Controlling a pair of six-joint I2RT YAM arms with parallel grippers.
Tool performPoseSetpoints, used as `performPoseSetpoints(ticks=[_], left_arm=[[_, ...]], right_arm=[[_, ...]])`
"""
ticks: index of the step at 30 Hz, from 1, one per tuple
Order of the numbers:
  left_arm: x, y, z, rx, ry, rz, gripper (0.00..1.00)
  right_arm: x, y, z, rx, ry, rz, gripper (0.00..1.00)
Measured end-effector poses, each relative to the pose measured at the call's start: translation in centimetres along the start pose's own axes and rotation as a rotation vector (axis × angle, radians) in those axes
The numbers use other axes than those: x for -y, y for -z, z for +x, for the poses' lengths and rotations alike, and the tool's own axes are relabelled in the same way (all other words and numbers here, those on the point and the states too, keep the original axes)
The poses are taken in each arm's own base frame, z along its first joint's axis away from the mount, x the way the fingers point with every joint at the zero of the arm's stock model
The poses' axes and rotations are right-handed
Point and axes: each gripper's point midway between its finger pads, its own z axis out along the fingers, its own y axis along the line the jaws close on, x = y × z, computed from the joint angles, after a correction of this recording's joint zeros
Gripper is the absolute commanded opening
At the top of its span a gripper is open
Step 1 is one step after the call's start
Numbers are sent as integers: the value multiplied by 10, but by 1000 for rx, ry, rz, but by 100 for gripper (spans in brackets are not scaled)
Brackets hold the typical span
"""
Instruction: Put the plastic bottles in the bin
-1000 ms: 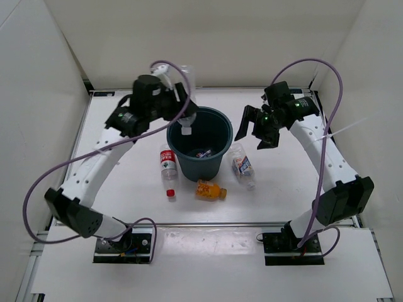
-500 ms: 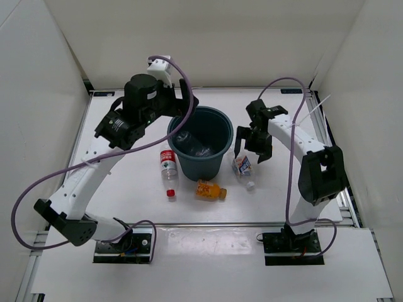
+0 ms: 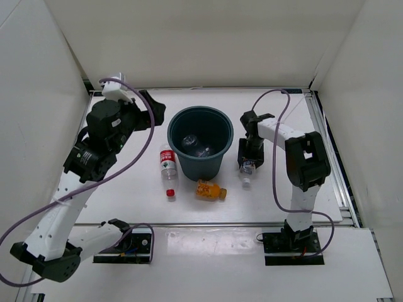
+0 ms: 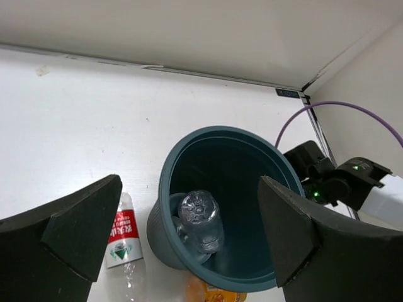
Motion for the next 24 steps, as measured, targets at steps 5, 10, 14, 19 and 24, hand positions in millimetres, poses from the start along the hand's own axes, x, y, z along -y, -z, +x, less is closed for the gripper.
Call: performPoseSetpoints(ticks=[5,10,14,19,24], left_arm=[[-24,10,19,-1,54,-50,100],[-70,18,59,-2,180,-201,100],[-98,24,95,-25,258,-287,100],[-118,16,147,-146,283,-351,100],[-142,8,187,-256,295,-483,100]], right_arm=[[5,5,-2,-7,-36,-9,40],[6,71,-13,53,-120,-36,36],[-24,211,-59,392,-136,-225,38],[-74,381,-43,821,39,-532,52],[-121,399,-6,831,233,-629,74]])
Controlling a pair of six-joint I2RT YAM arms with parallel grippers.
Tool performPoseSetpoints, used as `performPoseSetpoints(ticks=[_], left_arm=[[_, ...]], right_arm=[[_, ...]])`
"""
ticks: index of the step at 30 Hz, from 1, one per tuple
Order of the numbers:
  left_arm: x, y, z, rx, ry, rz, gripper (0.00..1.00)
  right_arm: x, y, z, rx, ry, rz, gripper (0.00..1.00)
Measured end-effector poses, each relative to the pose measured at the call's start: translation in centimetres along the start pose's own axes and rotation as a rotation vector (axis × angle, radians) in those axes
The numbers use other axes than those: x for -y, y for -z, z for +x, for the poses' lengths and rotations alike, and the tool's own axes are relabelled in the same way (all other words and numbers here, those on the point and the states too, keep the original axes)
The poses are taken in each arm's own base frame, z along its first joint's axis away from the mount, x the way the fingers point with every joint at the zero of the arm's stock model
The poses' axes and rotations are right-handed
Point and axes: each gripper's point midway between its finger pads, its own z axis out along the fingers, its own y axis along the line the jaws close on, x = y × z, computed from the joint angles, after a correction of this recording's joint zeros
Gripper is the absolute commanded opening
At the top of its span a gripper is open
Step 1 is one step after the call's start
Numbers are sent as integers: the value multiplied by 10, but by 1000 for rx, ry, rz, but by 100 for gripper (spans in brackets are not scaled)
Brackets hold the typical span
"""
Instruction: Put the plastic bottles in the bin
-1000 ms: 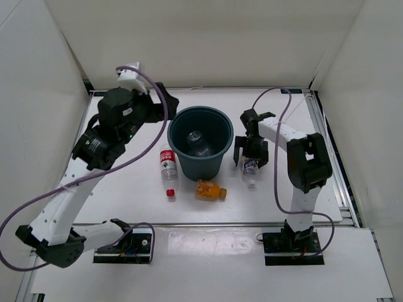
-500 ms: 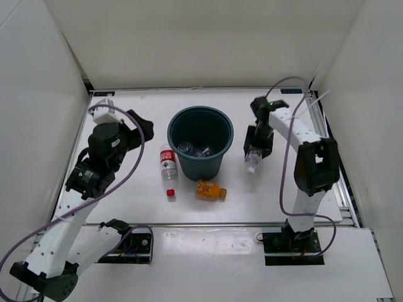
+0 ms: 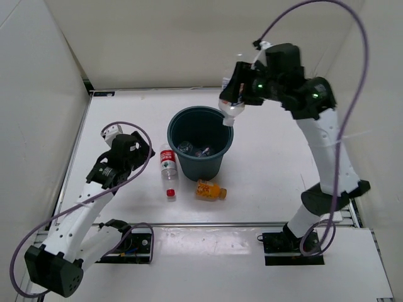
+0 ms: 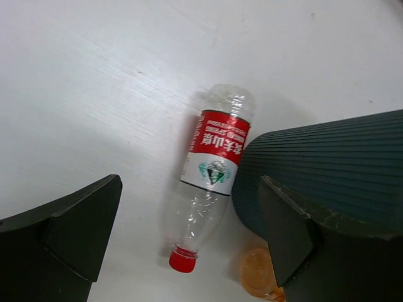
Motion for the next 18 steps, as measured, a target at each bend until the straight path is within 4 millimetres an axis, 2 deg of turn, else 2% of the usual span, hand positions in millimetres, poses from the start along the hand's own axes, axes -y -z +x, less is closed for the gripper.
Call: performPoseSetpoints(ticks=[3,6,8,10,13,18], left_arm=[[-10,-10,11,-31,-1,-61,100],[-14,-18,17,-53,-6,-96,100],[-16,-25,24,-75,-15,-106,100],[-16,-29,32,-103,-27,-102,100],[-12,-33,43,-147,-48,-68,100],[8,-41,59,-226,-119,54,100]], right_arm=[[-5,-43,29,-118,31,-2,100],[4,-87,77,-296,40,35,100],[12,-101,104,-398,40,81,100],[19,-100,115,-440,44,119,100],[21,-82,104,-393,45,131,100],[11,-22,71,-240,35,73,100]])
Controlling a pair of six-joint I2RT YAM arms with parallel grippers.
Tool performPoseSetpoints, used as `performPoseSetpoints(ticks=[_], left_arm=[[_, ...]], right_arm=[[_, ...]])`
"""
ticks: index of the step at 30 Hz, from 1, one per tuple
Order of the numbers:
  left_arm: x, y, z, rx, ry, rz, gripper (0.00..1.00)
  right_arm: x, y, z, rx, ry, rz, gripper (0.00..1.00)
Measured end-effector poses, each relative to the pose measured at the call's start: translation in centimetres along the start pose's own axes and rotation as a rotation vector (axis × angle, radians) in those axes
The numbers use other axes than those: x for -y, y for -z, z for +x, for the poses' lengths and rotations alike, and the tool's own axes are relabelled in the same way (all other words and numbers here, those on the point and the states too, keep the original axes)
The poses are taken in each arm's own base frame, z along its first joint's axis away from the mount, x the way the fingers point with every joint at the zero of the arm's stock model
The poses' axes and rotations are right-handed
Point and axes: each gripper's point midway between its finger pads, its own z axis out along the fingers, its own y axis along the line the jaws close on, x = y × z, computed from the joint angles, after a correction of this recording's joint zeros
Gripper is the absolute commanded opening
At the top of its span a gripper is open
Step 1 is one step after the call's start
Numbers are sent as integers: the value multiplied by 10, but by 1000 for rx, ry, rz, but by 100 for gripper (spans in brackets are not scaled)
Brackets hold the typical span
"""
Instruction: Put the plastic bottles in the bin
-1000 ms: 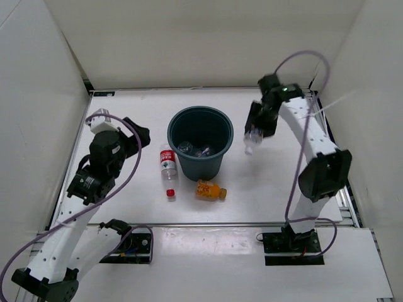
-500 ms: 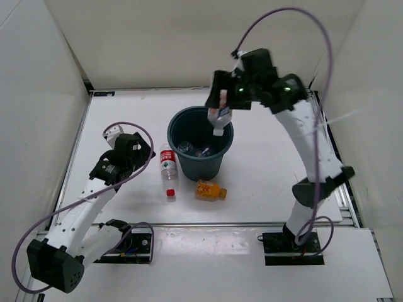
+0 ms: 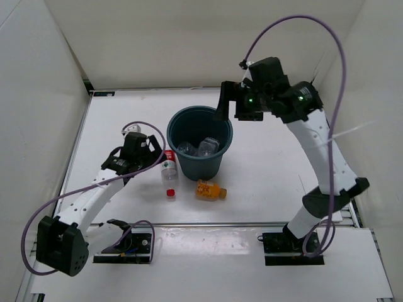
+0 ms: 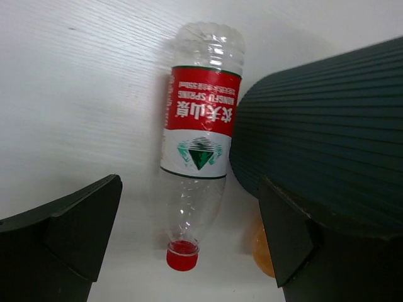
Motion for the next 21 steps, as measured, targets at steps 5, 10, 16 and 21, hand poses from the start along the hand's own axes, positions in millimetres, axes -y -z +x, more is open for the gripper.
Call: performPoseSetpoints(ticks=[5,10,16,21], left_arm=[[11,-25,17,-95,-92,62,100],[3,-49,43,-187,-152,53,99],[-11,-60,61,-228,-160,22,86],[-13,-62,61,-216,-159,17,63]], right_arm=[[-6,21,-2,39,7,-32,100],[1,7,9,-17,8,-7,100],[12,2,20,-51,4,27,100],[19,5,22,-54,-7,45,100]])
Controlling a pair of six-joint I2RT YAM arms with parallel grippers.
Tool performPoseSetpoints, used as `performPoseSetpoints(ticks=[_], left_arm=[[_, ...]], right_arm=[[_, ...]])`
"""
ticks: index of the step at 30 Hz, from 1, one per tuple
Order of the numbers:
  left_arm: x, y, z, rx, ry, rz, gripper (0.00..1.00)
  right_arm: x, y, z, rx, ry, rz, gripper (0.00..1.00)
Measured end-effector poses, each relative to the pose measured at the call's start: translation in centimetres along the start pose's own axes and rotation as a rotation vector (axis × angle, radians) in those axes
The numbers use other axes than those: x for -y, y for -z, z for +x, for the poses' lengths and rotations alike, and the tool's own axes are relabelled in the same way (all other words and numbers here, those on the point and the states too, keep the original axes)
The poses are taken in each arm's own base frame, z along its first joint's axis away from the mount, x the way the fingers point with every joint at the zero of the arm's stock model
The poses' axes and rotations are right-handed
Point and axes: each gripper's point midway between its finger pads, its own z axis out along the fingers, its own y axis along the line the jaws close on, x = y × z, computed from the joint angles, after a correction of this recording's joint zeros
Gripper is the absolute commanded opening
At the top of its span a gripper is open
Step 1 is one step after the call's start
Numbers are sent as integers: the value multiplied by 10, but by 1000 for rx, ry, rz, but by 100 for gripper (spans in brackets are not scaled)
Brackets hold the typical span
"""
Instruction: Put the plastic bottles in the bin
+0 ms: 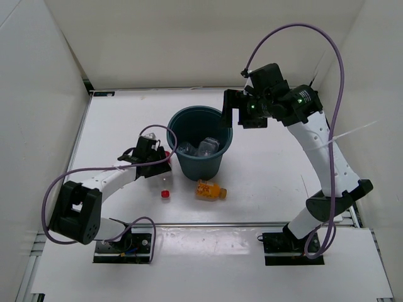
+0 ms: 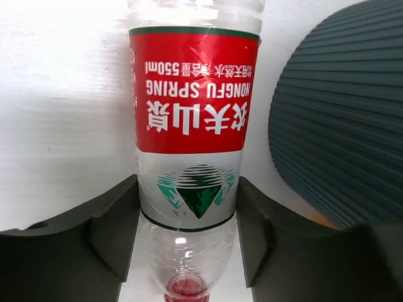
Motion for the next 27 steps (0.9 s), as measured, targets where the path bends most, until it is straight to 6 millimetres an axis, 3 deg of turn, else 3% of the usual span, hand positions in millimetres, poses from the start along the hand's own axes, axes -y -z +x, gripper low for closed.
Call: performPoseSetpoints(ticks=[3,12,15,18,23,27], left_arm=[[-1,1,-2,20,0,1,48],[-27,24,13,90,12,-46,49],[-30,43,0,164,16,-67,51],[-14,80,-45,311,18,-39,51],[45,191,-165,680,22,93,50],[83,260,-226,852,39,191,49]], right_arm=[[2,0,0,-3,-2,5,100],[10,1,-4,5,-24,16,100],[14,0,-5,4,-30,23,100],[17,-4,-1,-13,-35,32,100],[19,-7,1,-25,-39,39,100],[20,-9,1,-29,-45,39,100]])
